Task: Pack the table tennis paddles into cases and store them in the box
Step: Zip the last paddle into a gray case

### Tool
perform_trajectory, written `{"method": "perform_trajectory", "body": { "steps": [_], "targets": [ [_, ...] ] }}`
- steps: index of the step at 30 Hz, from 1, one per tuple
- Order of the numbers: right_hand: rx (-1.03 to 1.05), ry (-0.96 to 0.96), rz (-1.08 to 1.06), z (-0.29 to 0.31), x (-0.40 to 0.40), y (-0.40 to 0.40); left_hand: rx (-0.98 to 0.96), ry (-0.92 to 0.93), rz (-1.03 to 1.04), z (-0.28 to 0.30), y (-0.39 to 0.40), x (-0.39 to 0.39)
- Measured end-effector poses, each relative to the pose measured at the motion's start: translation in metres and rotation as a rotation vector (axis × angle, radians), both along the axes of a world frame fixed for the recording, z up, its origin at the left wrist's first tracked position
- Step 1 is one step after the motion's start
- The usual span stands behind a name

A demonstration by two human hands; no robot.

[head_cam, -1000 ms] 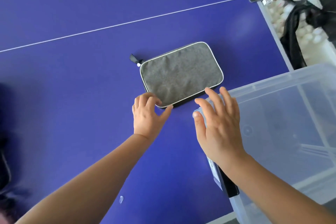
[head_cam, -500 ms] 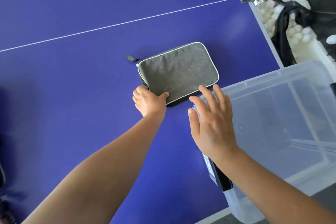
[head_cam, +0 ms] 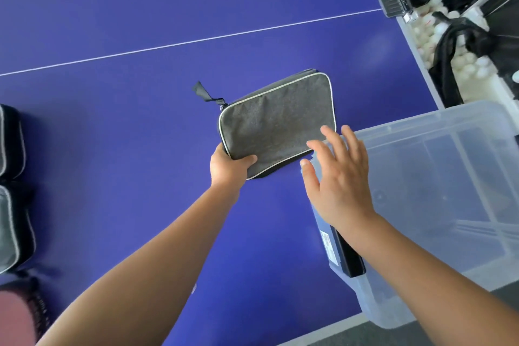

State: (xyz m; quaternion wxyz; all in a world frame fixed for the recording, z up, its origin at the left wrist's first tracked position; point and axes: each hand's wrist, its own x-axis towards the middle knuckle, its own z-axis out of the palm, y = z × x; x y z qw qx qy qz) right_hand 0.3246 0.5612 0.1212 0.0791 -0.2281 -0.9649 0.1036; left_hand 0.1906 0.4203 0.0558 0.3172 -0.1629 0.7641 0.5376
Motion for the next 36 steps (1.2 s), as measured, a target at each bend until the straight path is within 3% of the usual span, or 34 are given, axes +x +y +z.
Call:
{"method": "perform_trajectory", "body": {
  "steps": [6,9,11,16,20,23,29,32,36],
  "targets": [
    [0.065,-0.061,0.025,0.004,0.001,-0.006,0.073,0.051,0.090,0.037,-0.083,0.033],
    [-0.066,0.021,0.095,0.019,-0.005,-0.039,0.029,0.111,0.108,0.054,-0.122,0.046],
    [-0.184,0.127,0.276,0.039,-0.007,-0.094,-0.002,0.165,0.125,0.074,-0.167,0.059],
    [-0.439,0.224,0.408,0.076,-0.008,-0.181,-0.136,0.330,-0.017,0.101,-0.227,0.080],
    [-0.635,0.201,0.366,0.105,-0.001,-0.250,-0.236,0.489,-0.169,0.122,-0.290,0.096],
    [-0.832,0.123,0.223,0.121,0.007,-0.291,-0.289,0.599,-0.253,0.131,-0.331,0.108],
    [-1.062,0.261,0.040,0.131,0.023,-0.355,-0.213,0.636,-0.328,0.131,-0.409,0.124],
    [-1.091,0.343,0.041,0.123,0.034,-0.382,-0.154,0.565,-0.343,0.123,-0.441,0.128],
    [-1.010,0.291,0.089,0.108,0.050,-0.409,-0.065,0.525,-0.377,0.111,-0.473,0.136]
  ]
}}
